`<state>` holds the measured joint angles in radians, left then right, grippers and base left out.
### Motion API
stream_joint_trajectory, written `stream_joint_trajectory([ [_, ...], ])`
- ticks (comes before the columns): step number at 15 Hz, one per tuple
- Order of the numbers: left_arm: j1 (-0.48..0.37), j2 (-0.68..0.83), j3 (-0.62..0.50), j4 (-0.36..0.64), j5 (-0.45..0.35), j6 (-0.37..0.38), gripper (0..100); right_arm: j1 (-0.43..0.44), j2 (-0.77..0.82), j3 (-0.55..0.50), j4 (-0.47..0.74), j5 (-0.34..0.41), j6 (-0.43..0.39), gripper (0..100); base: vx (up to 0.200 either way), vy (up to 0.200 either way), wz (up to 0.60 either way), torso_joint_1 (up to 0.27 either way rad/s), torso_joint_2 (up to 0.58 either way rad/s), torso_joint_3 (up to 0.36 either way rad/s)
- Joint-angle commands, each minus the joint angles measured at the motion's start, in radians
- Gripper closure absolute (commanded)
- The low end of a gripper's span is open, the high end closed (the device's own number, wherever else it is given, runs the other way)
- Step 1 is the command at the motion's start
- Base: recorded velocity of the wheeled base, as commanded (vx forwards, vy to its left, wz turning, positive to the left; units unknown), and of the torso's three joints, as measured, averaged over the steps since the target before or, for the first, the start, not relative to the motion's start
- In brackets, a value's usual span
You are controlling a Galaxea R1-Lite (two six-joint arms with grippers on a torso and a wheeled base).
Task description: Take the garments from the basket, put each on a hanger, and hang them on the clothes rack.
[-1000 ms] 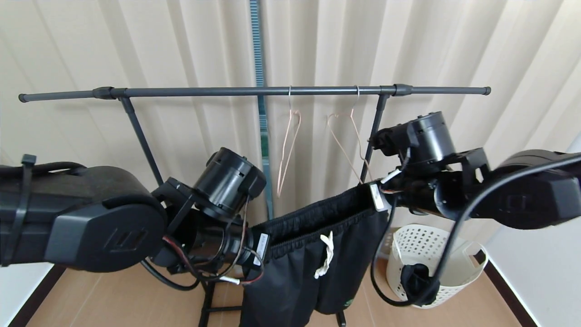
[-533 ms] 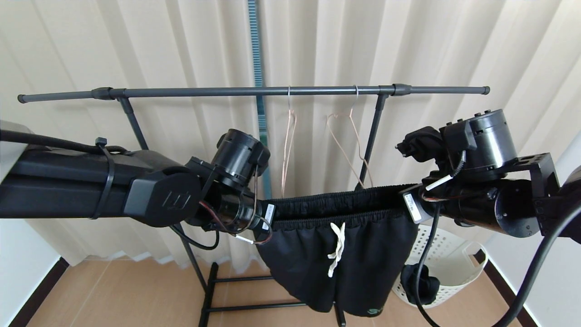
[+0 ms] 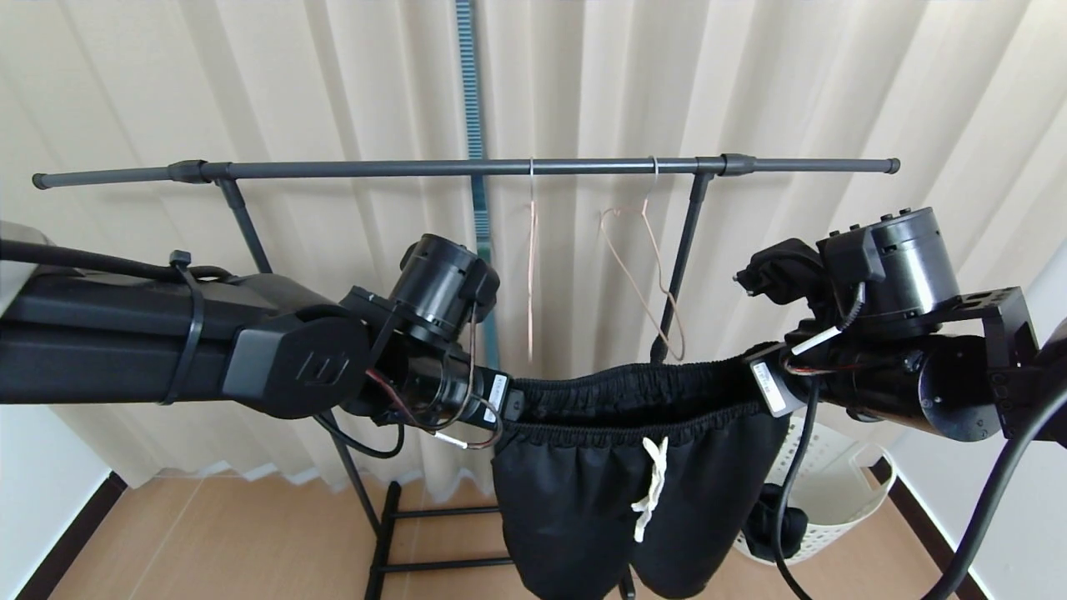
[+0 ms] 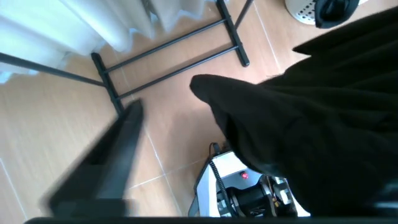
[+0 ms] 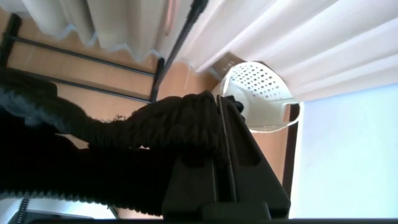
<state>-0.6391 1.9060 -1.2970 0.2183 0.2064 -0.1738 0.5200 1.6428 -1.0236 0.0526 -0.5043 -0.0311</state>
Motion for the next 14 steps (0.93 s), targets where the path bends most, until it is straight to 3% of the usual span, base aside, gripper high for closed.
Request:
stream_joint_trajectory([
  [1,0.001,-0.07,0.038,0.0,-0.007,0.0,0,-0.037,-0.009,0.002,0.0,0.001,-0.02,100,0.0,0.0,0.0,0.0,0.0,0.0],
  [3,0.004,-0.104,0.053,0.0,-0.032,-0.001,0,-0.055,-0.023,0.002,0.0,0.003,-0.044,100,0.0,0.0,0.0,0.0,0.0,0.0],
  [4,0.007,-0.12,0.054,-0.002,-0.085,-0.004,0,-0.067,-0.023,0.002,-0.002,0.003,-0.058,100,0.0,0.0,0.0,0.0,0.0,0.0],
  [6,0.018,-0.179,0.068,-0.005,-0.265,-0.006,0,-0.08,-0.02,0.002,-0.002,0.001,-0.061,100,0.0,0.0,0.0,0.0,0.0,0.0],
  [8,0.041,-0.223,0.088,-0.007,-0.394,-0.019,0,-0.083,-0.021,0.004,-0.002,0.003,-0.063,100,0.0,0.0,0.0,0.0,0.0,0.0],
  [10,0.041,-0.268,0.157,-0.051,-0.43,-0.032,0,-0.092,-0.023,0.004,-0.002,0.003,-0.066,100,0.0,0.0,0.0,0.0,0.0,0.0],
  [14,0.035,-0.363,0.329,-0.243,-0.467,-0.061,0,-0.123,-0.003,-0.003,-0.002,0.001,-0.087,100,0.0,0.0,0.0,0.0,0.0,0.0],
])
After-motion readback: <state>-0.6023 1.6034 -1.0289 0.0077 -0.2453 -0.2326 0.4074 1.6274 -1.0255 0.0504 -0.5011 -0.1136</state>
